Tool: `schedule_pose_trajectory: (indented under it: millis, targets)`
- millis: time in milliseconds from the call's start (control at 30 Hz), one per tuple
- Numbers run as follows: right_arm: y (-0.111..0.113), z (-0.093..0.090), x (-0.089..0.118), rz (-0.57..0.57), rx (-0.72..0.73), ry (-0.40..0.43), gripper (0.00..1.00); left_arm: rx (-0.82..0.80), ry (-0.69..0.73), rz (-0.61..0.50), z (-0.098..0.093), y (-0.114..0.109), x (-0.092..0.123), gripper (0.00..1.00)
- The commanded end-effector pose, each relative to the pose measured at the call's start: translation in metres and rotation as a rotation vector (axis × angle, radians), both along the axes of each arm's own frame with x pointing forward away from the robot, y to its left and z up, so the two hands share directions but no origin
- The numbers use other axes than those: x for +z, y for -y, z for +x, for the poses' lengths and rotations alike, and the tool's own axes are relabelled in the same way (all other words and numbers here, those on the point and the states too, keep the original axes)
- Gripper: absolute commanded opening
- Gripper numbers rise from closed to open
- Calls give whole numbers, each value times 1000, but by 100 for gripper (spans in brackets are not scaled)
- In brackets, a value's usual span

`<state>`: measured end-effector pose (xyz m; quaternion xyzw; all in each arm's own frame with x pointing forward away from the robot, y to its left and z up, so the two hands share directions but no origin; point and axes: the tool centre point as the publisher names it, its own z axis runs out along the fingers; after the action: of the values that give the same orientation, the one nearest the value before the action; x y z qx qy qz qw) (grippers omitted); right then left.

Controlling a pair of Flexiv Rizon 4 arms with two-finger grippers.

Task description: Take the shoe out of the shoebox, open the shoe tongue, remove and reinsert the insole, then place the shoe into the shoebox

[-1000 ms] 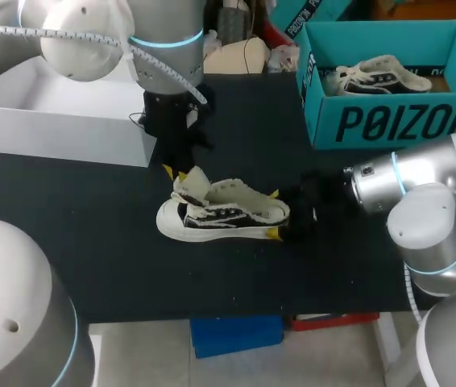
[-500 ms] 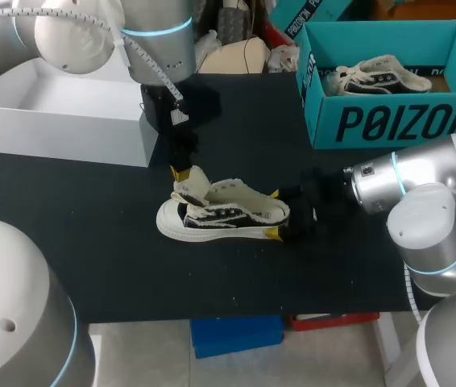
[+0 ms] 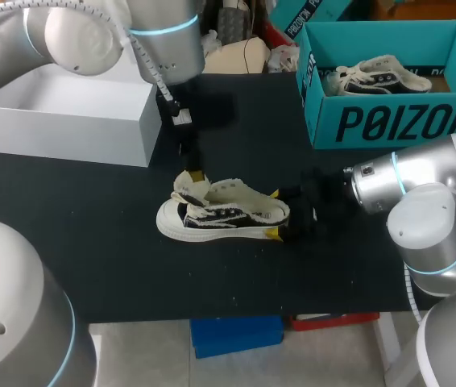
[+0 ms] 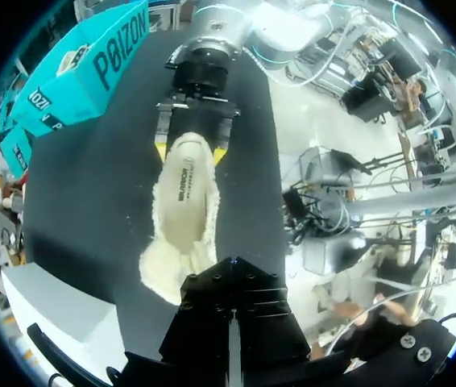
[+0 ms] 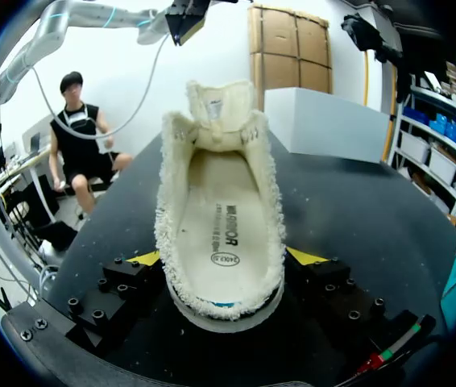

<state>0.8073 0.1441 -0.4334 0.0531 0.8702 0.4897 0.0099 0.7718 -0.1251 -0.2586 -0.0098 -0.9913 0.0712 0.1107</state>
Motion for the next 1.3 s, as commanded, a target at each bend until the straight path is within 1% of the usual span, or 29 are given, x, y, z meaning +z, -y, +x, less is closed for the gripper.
schedule_pose_trajectory:
  millis: [33,167,367,467,767,933,967,1033,1067,1100,1200,1300]
  targets:
    - [-1,0,-2,0,-1,-1,0,-192,40,-45,12,19,-17,0]
    - [-1,0,-2,0,-1,-1,0,-161,20,-83,24,27,-30,0]
    - [-1,0,-2,0,-1,-1,0,-116,-6,-69,35,34,-51,0]
    - [-1,0,-2,0,-1,-1,0,-104,-22,-61,38,38,-61,0]
    - [-1,0,-2,0,-1,-1,0,-96,-41,-22,38,51,-84,0]
    - [-1,0,-2,0,-1,-1,0,-93,-91,-19,36,55,-97,0]
    - [-1,0,-2,0,-1,-1,0,-102,-55,11,35,56,-100,0]
    - [-1,0,-2,0,-1,-1,0,-107,-96,-11,33,58,-103,0]
    - [-1,0,-2,0,-1,-1,0,-105,-61,26,32,60,-107,0]
    - [-1,0,-2,0,-1,-1,0,-109,-57,32,31,61,-109,0]
    - [-1,0,-2,0,-1,-1,0,-111,-101,22,28,63,-117,0]
    - [-1,0,-2,0,-1,-1,0,-111,-110,26,25,65,-123,0]
